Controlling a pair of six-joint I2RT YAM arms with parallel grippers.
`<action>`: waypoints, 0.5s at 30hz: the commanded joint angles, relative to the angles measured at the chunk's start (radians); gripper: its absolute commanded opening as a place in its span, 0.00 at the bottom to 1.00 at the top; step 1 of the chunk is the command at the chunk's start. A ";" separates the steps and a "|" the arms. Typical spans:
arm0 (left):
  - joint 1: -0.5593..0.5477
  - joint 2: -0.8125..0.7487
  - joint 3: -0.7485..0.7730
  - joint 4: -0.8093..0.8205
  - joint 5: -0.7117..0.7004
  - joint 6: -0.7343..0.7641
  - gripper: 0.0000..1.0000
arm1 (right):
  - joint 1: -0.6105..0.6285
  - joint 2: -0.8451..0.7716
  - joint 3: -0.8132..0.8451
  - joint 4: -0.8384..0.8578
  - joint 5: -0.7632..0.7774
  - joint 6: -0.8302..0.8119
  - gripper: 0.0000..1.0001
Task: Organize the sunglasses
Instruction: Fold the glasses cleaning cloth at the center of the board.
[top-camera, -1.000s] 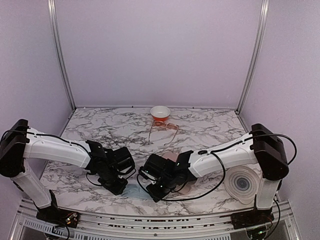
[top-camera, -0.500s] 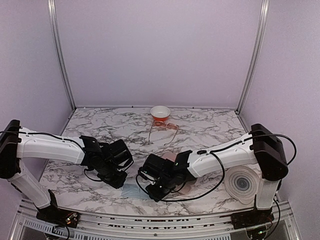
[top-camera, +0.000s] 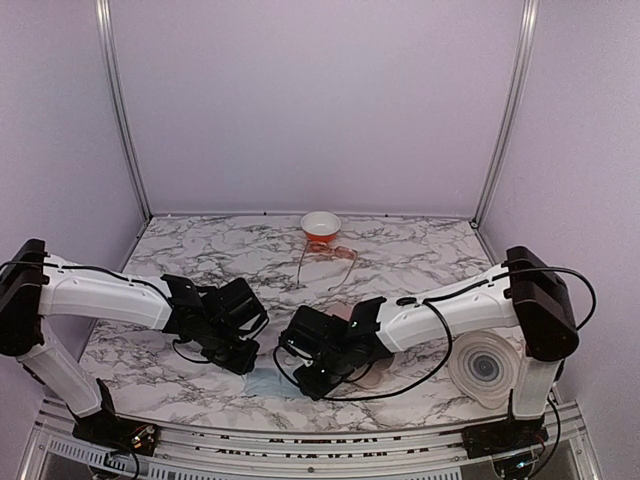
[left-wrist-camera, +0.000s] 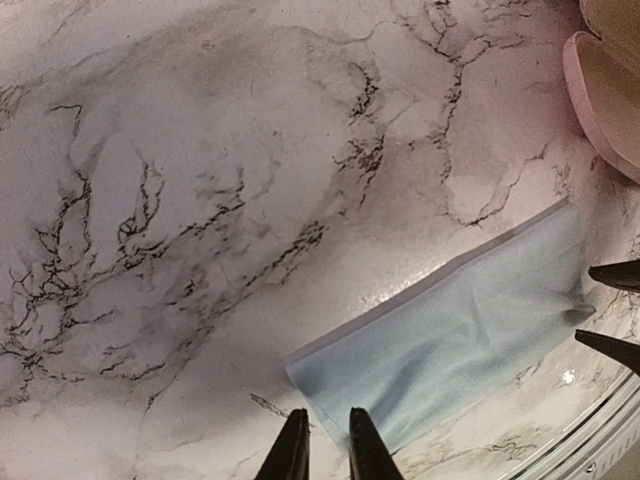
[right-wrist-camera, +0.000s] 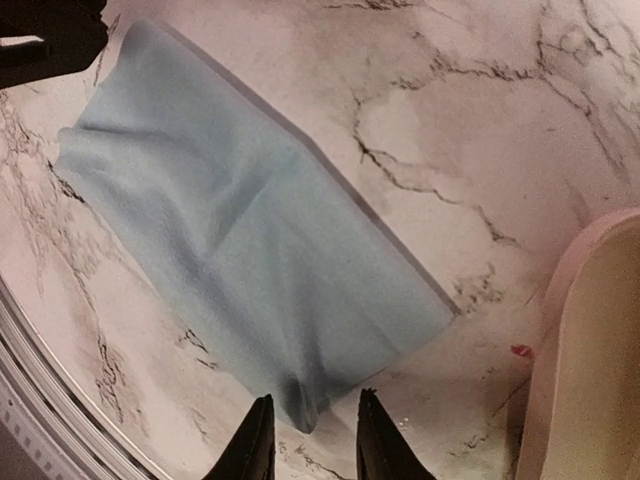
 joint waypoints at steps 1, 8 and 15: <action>0.007 0.028 -0.022 0.026 -0.002 -0.012 0.15 | 0.006 -0.047 0.044 -0.027 0.047 0.001 0.28; 0.009 0.033 -0.033 0.031 -0.039 -0.013 0.15 | 0.020 -0.062 0.058 0.008 0.054 -0.017 0.21; 0.009 0.055 -0.027 0.045 -0.027 -0.015 0.15 | 0.025 -0.041 0.053 0.051 0.044 -0.034 0.10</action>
